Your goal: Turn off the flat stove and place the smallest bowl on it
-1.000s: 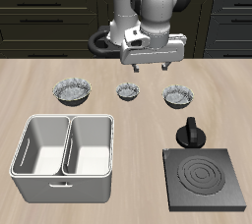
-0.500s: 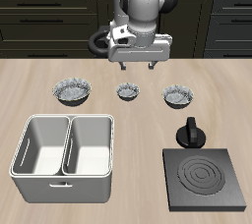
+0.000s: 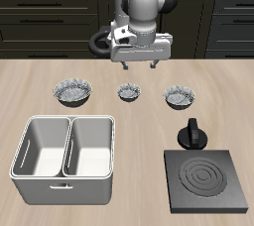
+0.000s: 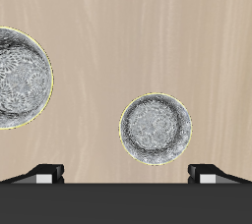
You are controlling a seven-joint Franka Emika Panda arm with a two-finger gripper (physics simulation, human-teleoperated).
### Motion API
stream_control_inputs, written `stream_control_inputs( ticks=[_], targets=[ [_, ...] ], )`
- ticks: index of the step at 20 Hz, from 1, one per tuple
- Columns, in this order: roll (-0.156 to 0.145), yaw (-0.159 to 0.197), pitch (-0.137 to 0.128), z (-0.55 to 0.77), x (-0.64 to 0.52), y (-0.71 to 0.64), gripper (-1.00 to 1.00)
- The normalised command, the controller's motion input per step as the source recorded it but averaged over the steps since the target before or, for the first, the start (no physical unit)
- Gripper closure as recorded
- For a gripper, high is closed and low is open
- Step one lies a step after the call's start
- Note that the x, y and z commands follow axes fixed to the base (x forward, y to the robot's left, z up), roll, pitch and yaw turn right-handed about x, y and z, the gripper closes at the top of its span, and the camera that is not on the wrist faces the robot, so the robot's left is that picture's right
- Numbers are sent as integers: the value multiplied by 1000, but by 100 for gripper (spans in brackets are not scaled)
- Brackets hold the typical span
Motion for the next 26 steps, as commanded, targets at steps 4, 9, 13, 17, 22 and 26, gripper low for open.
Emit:
stream_control_inputs(
  ticks=[4,9,13,17,22,26],
  targets=[
    [36,0,-44,-62,-203,87,-100],
    [7,-6,-48,-38,-75,46,-100],
    [-13,-40,-28,-119,13,-30,-100],
    [17,-17,0,-158,65,59,-100],
    [17,-25,18,-252,55,31,-100],
    [-8,-36,14,-210,48,-38,-100]
  ],
)
